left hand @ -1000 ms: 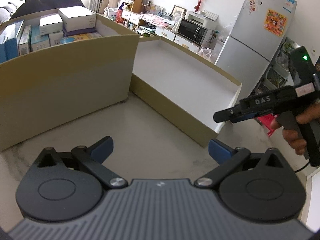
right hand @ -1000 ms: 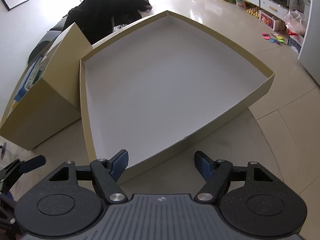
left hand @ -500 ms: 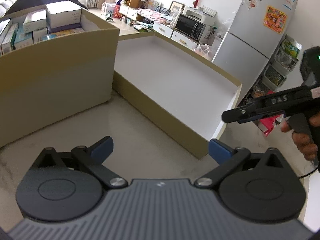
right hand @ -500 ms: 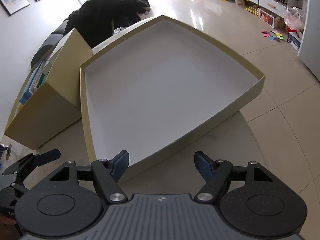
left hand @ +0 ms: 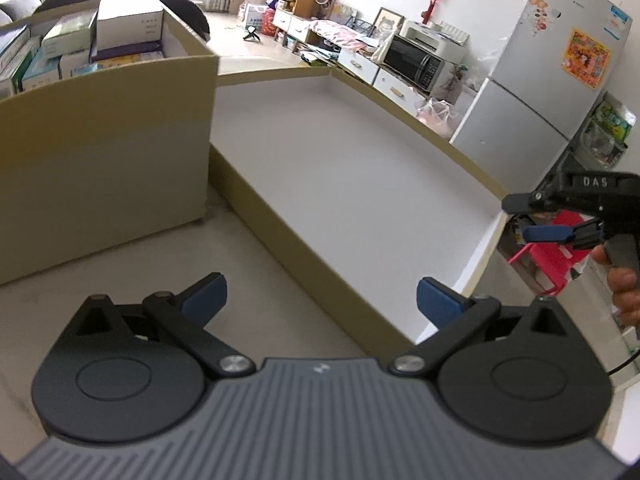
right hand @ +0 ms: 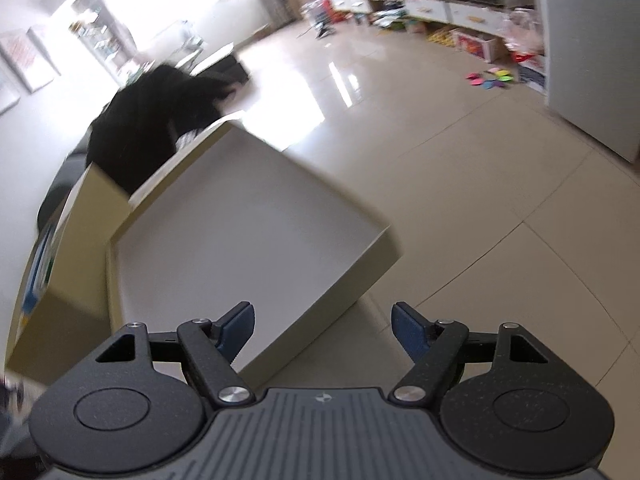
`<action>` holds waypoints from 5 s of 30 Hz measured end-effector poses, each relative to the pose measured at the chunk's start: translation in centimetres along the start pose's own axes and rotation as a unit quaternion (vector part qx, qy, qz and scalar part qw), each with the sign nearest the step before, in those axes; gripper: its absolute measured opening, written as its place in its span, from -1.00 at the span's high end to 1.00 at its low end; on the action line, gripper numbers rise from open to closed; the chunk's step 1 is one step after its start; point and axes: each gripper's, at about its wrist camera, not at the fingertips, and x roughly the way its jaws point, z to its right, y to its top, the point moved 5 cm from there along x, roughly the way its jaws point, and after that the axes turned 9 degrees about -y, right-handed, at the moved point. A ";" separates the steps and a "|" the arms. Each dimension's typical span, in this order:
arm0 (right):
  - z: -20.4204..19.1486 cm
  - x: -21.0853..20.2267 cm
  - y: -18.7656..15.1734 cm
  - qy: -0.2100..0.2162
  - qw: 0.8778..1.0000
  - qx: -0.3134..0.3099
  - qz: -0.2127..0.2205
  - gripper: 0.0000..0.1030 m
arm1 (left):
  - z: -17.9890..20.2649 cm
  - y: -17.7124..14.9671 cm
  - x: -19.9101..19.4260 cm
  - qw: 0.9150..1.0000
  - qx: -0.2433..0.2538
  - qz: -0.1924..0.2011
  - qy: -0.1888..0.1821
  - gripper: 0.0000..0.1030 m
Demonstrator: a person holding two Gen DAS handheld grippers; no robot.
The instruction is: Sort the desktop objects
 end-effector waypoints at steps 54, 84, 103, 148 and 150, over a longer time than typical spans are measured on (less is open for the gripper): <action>5.0 2.9 -0.9 0.030 0.996 0.086 0.012 0.20 | 2.1 -1.5 -0.1 0.999 0.051 -0.007 0.013 0.15; 7.0 -2.8 -8.4 -0.014 0.991 0.132 0.034 0.18 | 3.6 -3.4 -1.0 0.995 0.095 -0.020 -0.040 0.16; 9.2 -1.2 -9.9 0.006 0.967 0.252 0.042 -0.01 | 3.4 -3.8 -0.7 0.989 0.120 -0.019 -0.085 0.11; 10.2 -7.5 -7.0 0.213 0.918 0.275 0.191 0.32 | 2.9 -4.1 -1.0 0.989 0.092 -0.039 -0.106 0.13; 9.5 -8.2 -6.7 0.230 0.916 0.262 0.198 0.32 | 2.7 -4.1 -1.1 0.990 0.086 -0.039 -0.108 0.13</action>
